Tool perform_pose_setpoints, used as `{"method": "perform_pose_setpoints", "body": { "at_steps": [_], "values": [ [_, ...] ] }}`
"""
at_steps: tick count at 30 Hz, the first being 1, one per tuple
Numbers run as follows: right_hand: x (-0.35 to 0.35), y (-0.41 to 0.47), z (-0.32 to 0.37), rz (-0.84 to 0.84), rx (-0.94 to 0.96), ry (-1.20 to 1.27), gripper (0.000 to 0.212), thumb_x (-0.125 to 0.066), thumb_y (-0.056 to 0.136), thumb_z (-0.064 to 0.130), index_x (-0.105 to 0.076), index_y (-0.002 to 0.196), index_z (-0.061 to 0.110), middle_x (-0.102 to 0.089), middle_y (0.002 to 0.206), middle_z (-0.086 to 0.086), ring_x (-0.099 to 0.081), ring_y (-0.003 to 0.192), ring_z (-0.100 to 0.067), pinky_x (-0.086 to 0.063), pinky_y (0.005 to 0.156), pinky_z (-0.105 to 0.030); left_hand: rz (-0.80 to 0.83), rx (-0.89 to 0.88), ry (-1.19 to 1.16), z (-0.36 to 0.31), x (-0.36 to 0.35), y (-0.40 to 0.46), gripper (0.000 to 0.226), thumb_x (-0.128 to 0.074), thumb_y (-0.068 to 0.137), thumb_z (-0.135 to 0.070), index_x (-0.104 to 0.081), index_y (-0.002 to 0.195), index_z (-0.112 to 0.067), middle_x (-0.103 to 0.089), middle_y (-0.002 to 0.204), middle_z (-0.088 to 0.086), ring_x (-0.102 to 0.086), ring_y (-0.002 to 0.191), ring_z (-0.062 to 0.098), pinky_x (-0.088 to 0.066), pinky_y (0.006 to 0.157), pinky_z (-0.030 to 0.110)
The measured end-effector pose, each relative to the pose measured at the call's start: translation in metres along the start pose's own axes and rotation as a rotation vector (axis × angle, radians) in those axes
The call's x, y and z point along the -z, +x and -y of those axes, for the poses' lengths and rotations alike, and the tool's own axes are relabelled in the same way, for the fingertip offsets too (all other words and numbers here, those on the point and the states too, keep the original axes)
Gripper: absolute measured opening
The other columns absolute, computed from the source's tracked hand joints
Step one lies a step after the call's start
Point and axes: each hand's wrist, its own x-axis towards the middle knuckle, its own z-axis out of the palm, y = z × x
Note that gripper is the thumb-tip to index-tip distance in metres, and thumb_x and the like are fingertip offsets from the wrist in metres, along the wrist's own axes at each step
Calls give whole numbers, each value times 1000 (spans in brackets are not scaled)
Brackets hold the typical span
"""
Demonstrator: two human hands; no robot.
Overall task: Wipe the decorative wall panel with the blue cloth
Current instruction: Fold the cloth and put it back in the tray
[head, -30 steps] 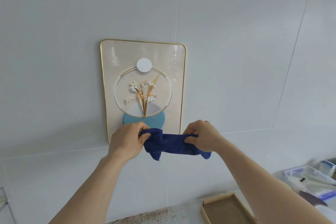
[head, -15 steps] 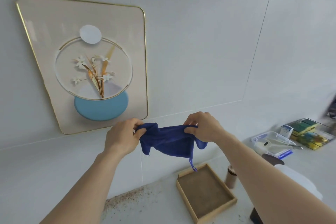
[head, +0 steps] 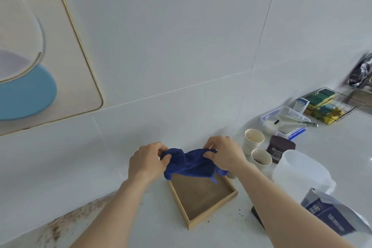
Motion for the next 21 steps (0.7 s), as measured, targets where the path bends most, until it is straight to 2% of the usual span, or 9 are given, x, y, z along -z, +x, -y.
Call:
{"method": "perform_pose_setpoints", "body": {
  "at_steps": [5,9,14,17,21],
  "values": [
    [-43,18,-47,27,-50,-13,10,-68,92,29,-71,101,29,-75,100,4,-65,88,-23,-53,75,-37,78,63,35,3,-63,17,15,-64,89,-34,-69,103,-38,-74,100,-16,-68,94,18,-55,80,34],
    [-77,28,-75,30,-64,2,14,-68,92,21,-71,104,28,-74,103,2,-65,92,-24,-47,70,-33,115,95,56,12,-110,26,18,-65,92,-33,-67,110,-37,-74,104,-16,-69,95,16,-52,76,31],
    [-121,31,-101,35,-27,-39,21,-62,97,12,-71,113,24,-70,112,4,-64,99,-21,-45,76,-27,136,122,103,24,-162,25,23,-66,95,-32,-63,118,-36,-73,113,-13,-70,102,17,-50,74,28],
    [-142,29,-115,67,8,-83,24,-61,97,7,-72,113,22,-70,109,2,-64,101,-22,-49,78,-31,152,123,128,30,-184,20,28,-67,96,-32,-61,123,-34,-72,120,-9,-70,106,17,-56,81,28],
    [-162,22,-126,154,69,-178,27,-59,98,8,-72,118,22,-69,110,0,-59,101,-24,-52,80,-36,174,42,217,36,-197,13,34,-65,97,-32,-59,130,-33,-68,128,-10,-64,115,16,-49,92,27]
  ]
}}
